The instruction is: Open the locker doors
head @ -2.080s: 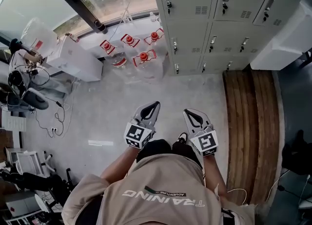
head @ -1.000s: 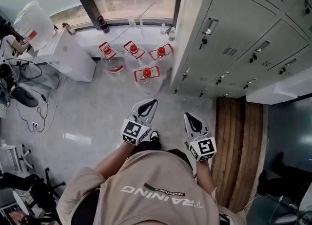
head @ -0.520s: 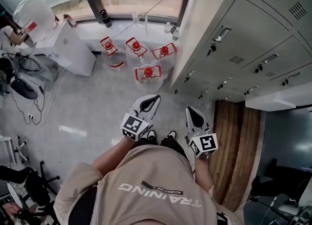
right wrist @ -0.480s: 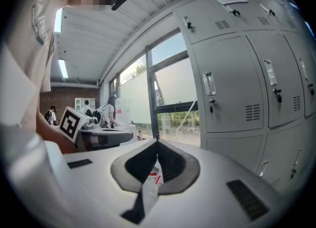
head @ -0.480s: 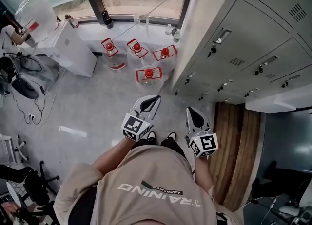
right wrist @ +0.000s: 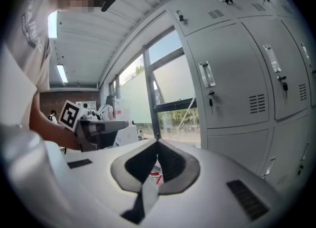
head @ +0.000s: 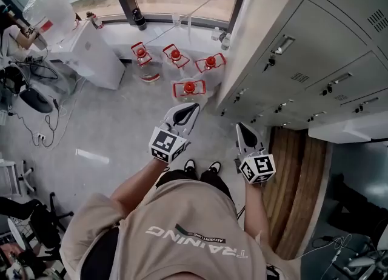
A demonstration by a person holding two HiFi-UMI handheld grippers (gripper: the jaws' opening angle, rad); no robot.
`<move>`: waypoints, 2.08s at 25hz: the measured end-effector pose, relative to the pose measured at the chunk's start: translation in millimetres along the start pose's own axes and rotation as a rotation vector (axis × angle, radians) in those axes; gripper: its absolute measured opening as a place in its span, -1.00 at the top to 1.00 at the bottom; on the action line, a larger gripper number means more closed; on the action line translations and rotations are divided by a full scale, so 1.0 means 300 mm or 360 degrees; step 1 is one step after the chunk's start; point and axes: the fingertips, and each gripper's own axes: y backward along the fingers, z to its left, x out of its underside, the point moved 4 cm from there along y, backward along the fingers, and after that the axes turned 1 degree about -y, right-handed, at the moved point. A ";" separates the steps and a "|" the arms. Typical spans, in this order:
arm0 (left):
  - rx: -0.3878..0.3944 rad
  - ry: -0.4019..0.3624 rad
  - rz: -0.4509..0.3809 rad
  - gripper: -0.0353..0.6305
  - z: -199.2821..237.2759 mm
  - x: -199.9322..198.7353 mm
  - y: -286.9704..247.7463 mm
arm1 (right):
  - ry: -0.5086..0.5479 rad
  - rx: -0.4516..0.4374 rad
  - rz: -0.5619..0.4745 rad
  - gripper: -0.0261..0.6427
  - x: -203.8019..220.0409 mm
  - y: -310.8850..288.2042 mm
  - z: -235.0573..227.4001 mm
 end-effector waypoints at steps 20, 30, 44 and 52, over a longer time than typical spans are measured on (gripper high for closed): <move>-0.0246 -0.0002 0.0088 0.88 -0.120 0.142 0.079 | 0.0084 0.0091 0.0162 0.89 0.215 0.339 -0.121; -0.0319 0.0026 0.0160 0.88 -0.239 0.444 -0.007 | 0.0049 0.0033 0.0040 0.89 0.567 0.289 -0.281; -0.0235 0.0023 0.0018 0.88 -0.109 1.276 -0.305 | 0.0260 0.0021 0.0096 0.89 1.462 -0.193 -0.591; -0.0296 0.0012 -0.0132 0.88 -0.029 1.606 -0.458 | 0.0420 -0.0138 0.0112 0.89 1.842 -0.584 -0.774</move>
